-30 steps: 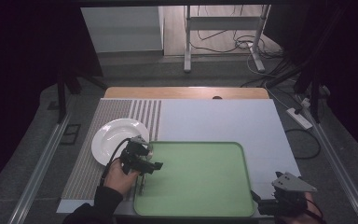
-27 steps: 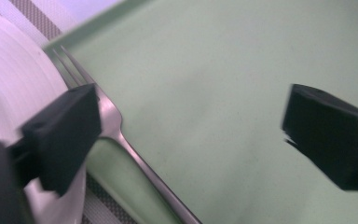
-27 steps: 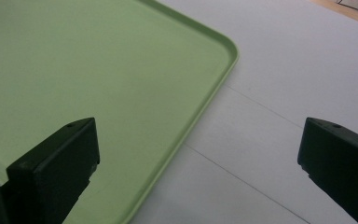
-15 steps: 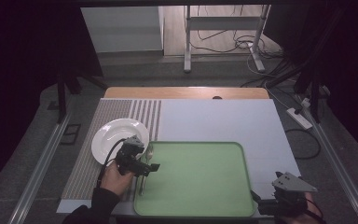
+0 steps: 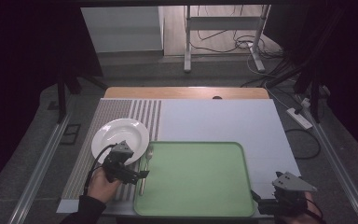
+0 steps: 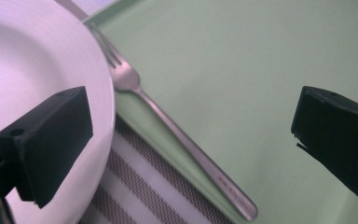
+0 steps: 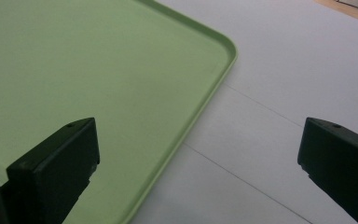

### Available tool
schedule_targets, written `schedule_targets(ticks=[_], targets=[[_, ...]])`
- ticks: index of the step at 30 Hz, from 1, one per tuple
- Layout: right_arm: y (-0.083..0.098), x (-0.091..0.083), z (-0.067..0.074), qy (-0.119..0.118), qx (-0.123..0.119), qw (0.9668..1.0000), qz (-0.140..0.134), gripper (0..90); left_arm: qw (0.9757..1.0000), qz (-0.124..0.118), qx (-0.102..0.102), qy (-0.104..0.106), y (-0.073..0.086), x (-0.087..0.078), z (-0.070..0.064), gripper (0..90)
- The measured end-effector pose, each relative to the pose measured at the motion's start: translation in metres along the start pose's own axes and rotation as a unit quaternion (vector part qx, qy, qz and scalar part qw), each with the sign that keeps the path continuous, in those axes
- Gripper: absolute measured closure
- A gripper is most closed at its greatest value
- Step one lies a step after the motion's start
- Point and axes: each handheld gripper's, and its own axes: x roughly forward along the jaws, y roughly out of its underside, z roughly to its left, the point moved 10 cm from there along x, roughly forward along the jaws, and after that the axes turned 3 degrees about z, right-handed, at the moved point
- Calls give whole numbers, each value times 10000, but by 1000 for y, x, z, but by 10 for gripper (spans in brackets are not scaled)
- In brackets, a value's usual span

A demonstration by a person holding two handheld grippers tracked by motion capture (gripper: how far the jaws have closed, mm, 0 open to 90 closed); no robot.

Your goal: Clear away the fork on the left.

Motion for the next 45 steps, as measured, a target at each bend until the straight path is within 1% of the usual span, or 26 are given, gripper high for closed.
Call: schedule_targets(ticks=[2, 6, 10, 13, 16, 21, 23, 25, 30, 34, 36, 39, 45], targets=[[0, 0, 0, 5, -6, 10000, -22, 0, 10000, -61, -56, -43, 3, -4, 1, 0], [0, 0, 0, 3, -5, 10000, -26, 0, 9998, -48, -153, -138, 13, -11, 4, 0], [0, 0, 0, -18, -7, 10000, -15, 0, 9991, -111, -366, -202, 23, -19, 9, 0], [0, 0, 0, -17, -4, 10000, -19, 0, 9982, -212, -511, -212, 29, -25, 11, 0], [0, 0, 1, -10, -10, 10000, -20, 0, 9976, -280, -594, -234, 36, -31, 12, 0], [0, 0, 1, -14, -17, 10000, 5, 0, 9968, -281, -714, -210, 48, -37, 13, 0], [0, 0, 1, -7, -14, 10000, 8, 0, 9966, -279, -741, -220, 52, -38, 12, 0], [0, 0, 1, -5, -16, 10000, 13, 0, 9967, -266, -726, -253, 55, -40, 13, 0], [0, 0, 0, 0, -6, 10000, 13, 0, 9965, -325, -745, -216, 62, -44, 11, 0], [0, 0, 0, -4, -1, 10000, 22, 0, 9963, -365, -735, -249, 68, -48, 9, 0], [0, 0, 0, -5, 4, 10000, 19, 0, 9959, -403, -771, -244, 70, -51, 8, 0], [0, 0, 0, -6, 10, 10000, 22, 0, 9955, -502, -763, -262, 72, -55, 7, 0], [0, 1, 0, 5, 6, 10000, 39, 0, 9955, -549, -718, -293, 75, -59, 4, 0]])
